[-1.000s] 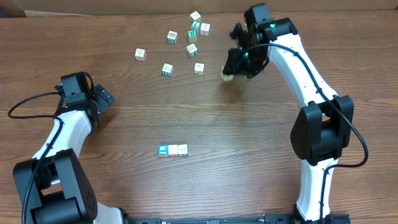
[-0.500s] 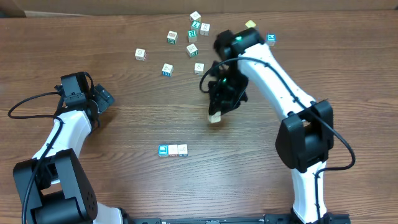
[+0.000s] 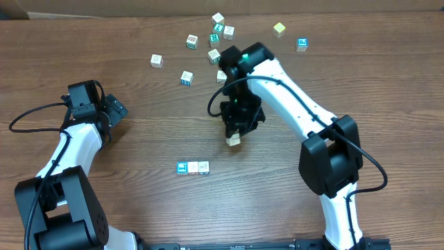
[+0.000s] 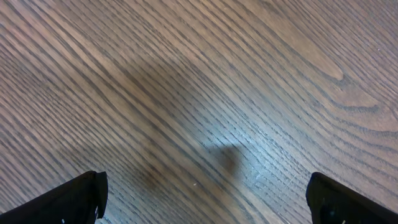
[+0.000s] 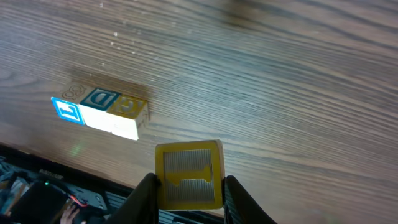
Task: Form a horizontal line
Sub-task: 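Carry the held block down toward the right end of the row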
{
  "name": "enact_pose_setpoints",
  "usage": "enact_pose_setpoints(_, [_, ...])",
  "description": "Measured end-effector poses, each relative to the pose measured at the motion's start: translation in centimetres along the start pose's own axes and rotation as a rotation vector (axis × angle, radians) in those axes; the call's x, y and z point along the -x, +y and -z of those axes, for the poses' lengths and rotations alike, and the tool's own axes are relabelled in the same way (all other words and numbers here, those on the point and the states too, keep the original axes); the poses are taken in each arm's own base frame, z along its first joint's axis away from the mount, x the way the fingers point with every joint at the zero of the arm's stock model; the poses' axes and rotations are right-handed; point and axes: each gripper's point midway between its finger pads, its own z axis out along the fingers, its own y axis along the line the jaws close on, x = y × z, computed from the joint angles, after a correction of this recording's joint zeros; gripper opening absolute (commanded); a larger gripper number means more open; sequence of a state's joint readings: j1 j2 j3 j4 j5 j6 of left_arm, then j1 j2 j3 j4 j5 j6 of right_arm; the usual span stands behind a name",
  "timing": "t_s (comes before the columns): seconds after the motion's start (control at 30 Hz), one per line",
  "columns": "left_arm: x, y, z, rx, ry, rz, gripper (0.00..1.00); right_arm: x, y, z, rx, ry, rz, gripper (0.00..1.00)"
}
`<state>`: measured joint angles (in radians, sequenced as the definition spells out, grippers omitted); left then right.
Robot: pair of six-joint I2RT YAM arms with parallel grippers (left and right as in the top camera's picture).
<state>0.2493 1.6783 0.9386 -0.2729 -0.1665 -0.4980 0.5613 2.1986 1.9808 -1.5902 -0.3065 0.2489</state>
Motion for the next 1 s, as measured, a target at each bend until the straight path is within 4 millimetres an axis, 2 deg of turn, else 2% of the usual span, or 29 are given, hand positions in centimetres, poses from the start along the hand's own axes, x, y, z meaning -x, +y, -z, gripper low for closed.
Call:
enact_pose_setpoints(0.13, [0.0,0.0,0.0,-0.001,0.0,0.0,1.0,0.2,0.8,-2.0,-0.021,-0.011,0.02,0.26])
enact_pose_setpoints(0.23, [0.0,0.0,0.0,0.0,0.0,0.0,0.99,0.6,0.2,-3.8,-0.058,-0.026,-0.003,0.29])
enact_pose_setpoints(0.37, [0.0,0.0,0.0,0.0,0.0,0.0,1.0,1.1,-0.4,-5.1,-0.077,-0.044,-0.017,0.3])
enact_pose_setpoints(0.6, [0.0,0.0,0.0,0.0,0.0,0.0,1.0,0.9,-0.4,-5.6,-0.09,-0.039,-0.02,0.41])
enact_pose_setpoints(0.7, [0.0,0.0,0.0,0.0,0.0,0.0,1.0,0.7,-0.4,-5.6,-0.094,-0.033,-0.021,0.52])
enact_pose_setpoints(0.8, [0.0,0.0,0.0,0.0,0.0,0.0,1.0,0.6,-0.5,-5.6,-0.096,-0.03,-0.026,0.58])
enact_pose_setpoints(1.0, [0.0,0.0,0.0,0.0,0.0,0.0,1.0,1.5,-1.1,-5.5,-0.138,-0.072,-0.033,0.62])
